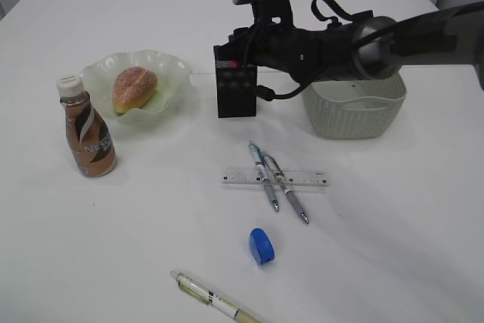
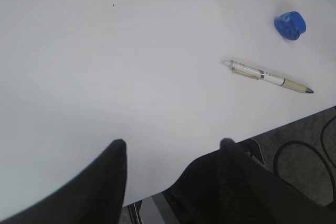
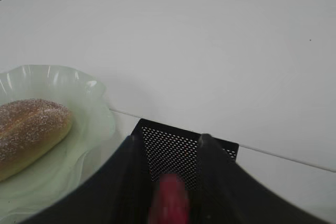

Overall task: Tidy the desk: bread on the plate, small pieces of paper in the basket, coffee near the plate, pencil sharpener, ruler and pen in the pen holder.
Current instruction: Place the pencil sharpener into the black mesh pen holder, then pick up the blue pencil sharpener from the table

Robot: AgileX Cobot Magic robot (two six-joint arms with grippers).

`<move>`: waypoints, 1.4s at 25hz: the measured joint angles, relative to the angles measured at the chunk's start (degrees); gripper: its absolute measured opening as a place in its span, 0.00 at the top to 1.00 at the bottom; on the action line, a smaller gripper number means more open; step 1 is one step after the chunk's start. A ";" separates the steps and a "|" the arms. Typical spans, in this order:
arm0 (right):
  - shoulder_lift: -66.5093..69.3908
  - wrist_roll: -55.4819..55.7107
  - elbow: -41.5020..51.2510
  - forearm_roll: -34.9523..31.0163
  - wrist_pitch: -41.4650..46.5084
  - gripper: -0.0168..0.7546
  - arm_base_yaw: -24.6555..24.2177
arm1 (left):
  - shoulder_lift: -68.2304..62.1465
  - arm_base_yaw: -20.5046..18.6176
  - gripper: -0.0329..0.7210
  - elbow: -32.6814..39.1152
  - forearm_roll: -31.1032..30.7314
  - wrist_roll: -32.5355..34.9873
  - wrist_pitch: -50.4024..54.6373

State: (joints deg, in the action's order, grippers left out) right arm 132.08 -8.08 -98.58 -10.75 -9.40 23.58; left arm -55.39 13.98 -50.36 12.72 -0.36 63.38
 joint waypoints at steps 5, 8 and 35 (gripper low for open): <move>0.00 0.00 0.00 0.00 -0.84 0.53 0.00 | 0.00 0.00 0.42 0.00 0.00 0.00 0.00; 0.00 0.00 -0.10 0.00 -0.02 0.53 0.00 | 0.00 0.00 0.43 0.00 0.00 0.00 0.00; -28.50 4.29 -0.61 0.03 75.01 0.53 0.00 | 0.00 0.00 0.44 0.00 -0.21 0.00 4.98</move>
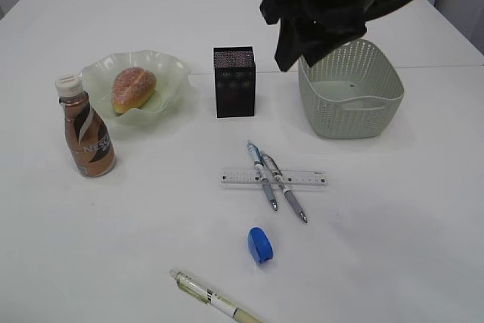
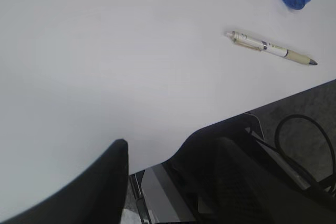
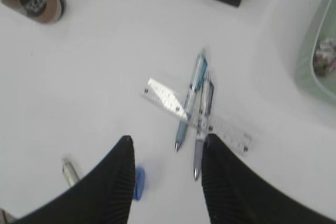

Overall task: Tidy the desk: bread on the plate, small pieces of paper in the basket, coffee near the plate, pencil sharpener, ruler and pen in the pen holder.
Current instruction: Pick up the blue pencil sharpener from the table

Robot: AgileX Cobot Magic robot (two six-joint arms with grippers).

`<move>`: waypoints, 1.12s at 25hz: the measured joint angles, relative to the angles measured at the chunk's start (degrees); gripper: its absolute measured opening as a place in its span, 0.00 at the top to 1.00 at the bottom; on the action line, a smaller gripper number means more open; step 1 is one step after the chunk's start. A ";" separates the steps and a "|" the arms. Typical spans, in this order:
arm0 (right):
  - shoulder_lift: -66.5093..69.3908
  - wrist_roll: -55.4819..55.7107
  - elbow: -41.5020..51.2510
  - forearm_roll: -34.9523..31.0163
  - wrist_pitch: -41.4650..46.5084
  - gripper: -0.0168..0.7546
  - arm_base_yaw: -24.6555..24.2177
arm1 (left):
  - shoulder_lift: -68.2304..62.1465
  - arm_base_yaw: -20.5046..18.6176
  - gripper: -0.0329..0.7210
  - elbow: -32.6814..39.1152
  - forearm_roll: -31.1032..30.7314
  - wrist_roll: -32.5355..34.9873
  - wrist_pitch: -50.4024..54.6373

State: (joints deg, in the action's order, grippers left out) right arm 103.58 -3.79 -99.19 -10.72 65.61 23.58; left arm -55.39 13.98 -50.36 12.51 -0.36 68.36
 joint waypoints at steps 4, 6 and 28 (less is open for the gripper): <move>0.00 4.44 0.00 3.77 4.72 0.53 0.86 | 0.00 0.00 0.44 0.00 0.00 0.00 1.58; -0.04 7.05 0.55 7.41 4.73 0.53 2.40 | 0.00 0.00 0.44 0.00 0.00 -0.10 1.94; 3.00 9.67 22.04 -1.72 -5.86 0.53 9.41 | 0.00 0.00 0.44 0.00 -0.10 -0.74 2.57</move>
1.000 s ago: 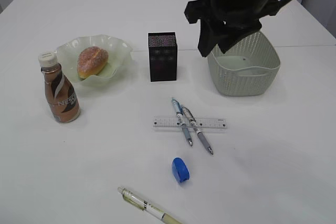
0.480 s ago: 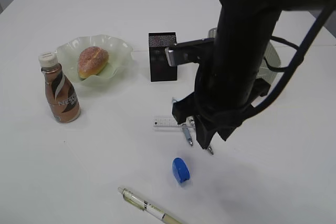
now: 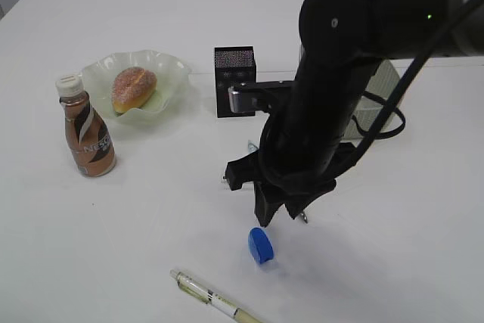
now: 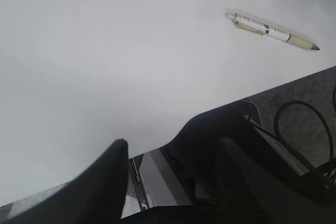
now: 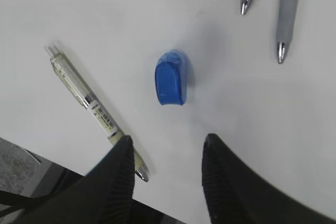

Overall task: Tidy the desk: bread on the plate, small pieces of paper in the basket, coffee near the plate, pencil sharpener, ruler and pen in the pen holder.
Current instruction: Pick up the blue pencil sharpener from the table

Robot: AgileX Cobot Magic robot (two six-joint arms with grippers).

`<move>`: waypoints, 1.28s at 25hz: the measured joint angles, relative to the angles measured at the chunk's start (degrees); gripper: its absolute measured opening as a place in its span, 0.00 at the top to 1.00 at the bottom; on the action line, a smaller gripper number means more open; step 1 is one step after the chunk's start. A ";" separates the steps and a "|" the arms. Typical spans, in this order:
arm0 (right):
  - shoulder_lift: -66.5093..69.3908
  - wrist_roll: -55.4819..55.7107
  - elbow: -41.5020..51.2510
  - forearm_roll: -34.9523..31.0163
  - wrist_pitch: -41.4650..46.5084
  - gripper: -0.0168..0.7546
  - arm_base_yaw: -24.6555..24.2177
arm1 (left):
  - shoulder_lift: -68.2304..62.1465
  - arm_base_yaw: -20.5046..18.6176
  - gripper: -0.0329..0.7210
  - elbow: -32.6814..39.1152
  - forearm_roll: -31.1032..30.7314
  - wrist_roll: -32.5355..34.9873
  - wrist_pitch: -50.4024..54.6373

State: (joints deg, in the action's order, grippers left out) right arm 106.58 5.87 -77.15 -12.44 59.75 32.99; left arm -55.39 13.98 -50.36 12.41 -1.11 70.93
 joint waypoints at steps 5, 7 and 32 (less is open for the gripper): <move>3.24 0.00 0.00 -2.10 -2.51 0.49 0.00 | 0.00 0.00 0.44 0.00 0.00 0.00 0.00; 4.16 0.00 0.00 -2.34 -3.66 0.49 0.00 | 0.00 0.00 0.44 0.00 0.00 0.00 0.00; 12.90 0.00 -0.44 -2.54 -7.44 0.48 0.78 | 0.03 0.00 0.44 0.00 0.00 -0.10 0.00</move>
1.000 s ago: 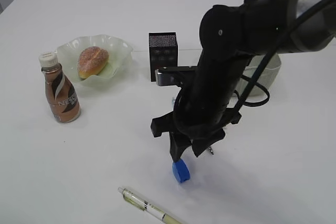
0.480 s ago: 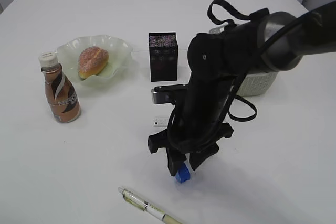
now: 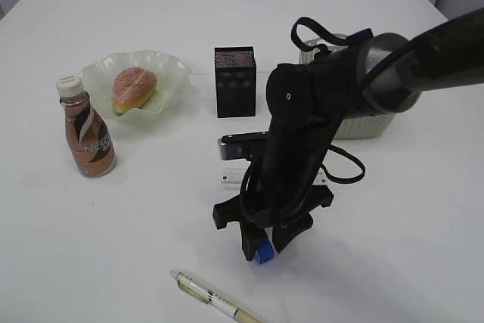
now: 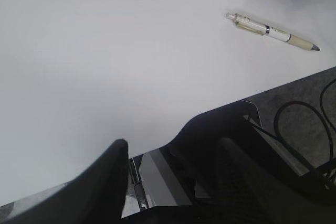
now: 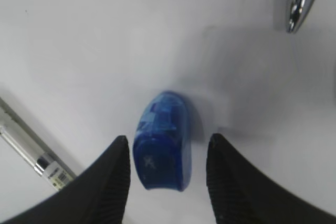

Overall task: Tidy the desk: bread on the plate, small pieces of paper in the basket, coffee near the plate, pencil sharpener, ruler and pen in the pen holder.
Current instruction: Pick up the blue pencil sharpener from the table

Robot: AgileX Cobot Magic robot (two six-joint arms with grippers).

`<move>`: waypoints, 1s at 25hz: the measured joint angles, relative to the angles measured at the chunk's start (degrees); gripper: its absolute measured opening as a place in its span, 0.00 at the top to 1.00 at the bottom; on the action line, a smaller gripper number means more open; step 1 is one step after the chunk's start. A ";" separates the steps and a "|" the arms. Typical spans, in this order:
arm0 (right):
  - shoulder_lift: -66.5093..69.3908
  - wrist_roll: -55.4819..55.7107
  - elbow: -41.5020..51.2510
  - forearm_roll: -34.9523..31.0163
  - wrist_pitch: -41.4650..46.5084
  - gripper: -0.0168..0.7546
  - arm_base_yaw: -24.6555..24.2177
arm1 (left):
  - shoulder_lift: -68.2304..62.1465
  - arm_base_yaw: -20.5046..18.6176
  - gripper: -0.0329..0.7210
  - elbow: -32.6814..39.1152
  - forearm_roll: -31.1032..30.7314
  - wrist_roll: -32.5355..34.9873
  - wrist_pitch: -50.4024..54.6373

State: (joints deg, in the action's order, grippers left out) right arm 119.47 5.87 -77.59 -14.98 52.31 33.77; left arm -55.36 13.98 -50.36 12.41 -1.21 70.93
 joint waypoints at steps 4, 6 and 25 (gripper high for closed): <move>0.00 0.00 0.00 0.00 -0.72 0.48 0.00 | 0.00 0.00 0.44 0.00 0.00 0.00 0.00; 0.00 -0.15 0.00 0.00 -0.86 0.48 0.00 | 0.00 0.00 0.45 0.00 0.00 0.00 0.00; 0.09 -0.24 -0.26 3.19 -1.32 0.74 0.00 | 0.00 0.00 0.52 0.00 0.00 0.00 0.00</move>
State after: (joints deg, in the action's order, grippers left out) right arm 119.57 5.63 -77.85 -11.79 51.00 33.77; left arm -55.36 13.98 -50.36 12.41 -1.21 70.93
